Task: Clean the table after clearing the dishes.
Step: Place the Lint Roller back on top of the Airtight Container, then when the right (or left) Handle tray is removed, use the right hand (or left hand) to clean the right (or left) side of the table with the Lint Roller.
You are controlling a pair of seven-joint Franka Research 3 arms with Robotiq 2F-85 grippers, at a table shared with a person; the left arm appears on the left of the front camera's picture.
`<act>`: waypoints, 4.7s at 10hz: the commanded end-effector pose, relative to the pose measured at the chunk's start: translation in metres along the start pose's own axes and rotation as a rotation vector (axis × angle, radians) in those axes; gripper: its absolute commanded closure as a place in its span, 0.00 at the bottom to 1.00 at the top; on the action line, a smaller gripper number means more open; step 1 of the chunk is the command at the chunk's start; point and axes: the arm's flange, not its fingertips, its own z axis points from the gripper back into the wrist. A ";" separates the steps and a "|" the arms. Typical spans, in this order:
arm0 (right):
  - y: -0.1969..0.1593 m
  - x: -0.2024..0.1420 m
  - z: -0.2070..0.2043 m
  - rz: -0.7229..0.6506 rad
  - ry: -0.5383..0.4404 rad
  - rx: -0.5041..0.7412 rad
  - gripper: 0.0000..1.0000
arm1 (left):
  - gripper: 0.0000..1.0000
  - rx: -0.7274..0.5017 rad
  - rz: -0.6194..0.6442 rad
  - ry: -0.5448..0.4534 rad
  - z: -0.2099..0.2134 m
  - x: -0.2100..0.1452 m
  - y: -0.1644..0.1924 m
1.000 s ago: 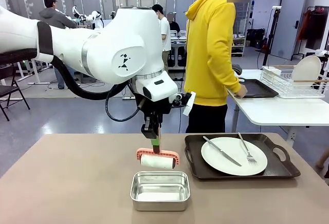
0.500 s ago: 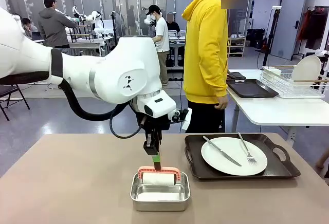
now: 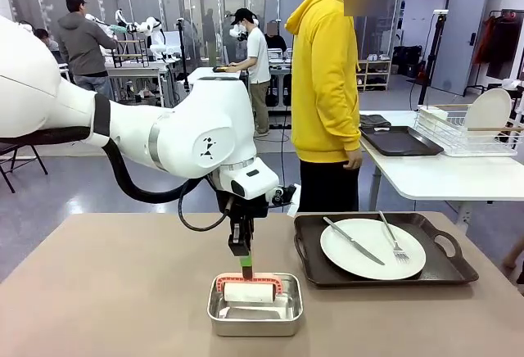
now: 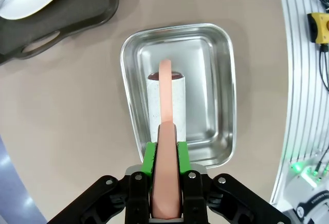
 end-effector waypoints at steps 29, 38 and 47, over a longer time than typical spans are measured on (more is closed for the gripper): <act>0.003 -0.002 0.001 0.005 0.005 -0.006 0.00 | 0.00 -0.106 -0.016 -0.004 0.030 -0.006 0.049; 0.003 -0.002 0.001 0.005 0.005 -0.006 0.00 | 0.00 -0.250 0.328 -0.246 0.101 -0.061 0.057; 0.003 -0.002 0.001 0.005 0.005 -0.006 0.00 | 0.00 -0.255 1.138 -1.187 0.085 -0.461 -0.088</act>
